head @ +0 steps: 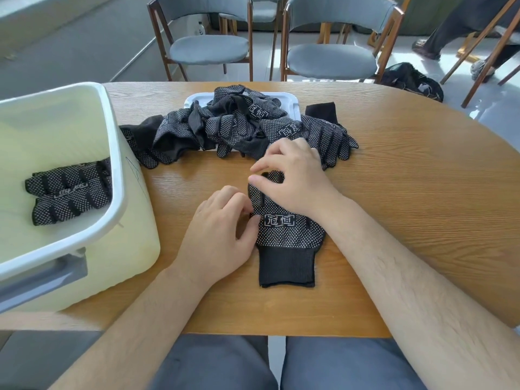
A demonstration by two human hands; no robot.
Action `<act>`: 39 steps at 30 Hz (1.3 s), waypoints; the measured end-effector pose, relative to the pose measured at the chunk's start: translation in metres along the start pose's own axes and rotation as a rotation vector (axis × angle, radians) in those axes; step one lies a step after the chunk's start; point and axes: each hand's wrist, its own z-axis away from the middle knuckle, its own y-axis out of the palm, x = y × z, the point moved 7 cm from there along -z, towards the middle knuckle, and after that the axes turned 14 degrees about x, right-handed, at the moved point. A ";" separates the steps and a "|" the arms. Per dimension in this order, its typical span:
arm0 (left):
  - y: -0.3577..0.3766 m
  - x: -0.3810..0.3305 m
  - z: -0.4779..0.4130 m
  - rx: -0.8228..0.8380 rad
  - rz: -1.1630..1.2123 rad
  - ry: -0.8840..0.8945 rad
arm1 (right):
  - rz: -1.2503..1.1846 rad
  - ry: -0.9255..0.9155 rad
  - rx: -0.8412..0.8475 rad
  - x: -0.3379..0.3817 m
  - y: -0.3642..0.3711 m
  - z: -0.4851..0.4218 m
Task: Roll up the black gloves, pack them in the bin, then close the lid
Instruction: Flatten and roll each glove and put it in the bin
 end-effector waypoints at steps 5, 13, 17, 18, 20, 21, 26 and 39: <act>0.001 -0.002 0.000 0.014 -0.034 -0.022 | 0.042 -0.024 0.124 0.010 0.019 -0.007; 0.001 -0.003 0.001 0.015 -0.050 -0.033 | 0.087 0.056 0.032 -0.003 0.009 0.000; 0.002 -0.003 -0.001 0.028 -0.061 -0.049 | 0.084 0.184 -0.005 -0.024 -0.005 0.009; 0.003 -0.003 -0.001 0.030 -0.066 -0.053 | 0.083 0.188 0.021 -0.025 -0.003 0.010; 0.004 -0.002 -0.001 0.032 -0.073 -0.056 | 0.071 0.168 0.040 -0.024 0.000 0.011; 0.004 -0.002 -0.001 0.034 -0.072 -0.056 | 0.063 0.152 0.017 -0.023 0.000 0.011; 0.004 -0.002 -0.001 0.042 -0.076 -0.061 | 0.062 0.089 -0.005 -0.013 0.001 0.005; 0.012 0.000 -0.005 0.114 -0.132 -0.124 | 0.005 -0.076 -0.051 0.003 -0.020 0.096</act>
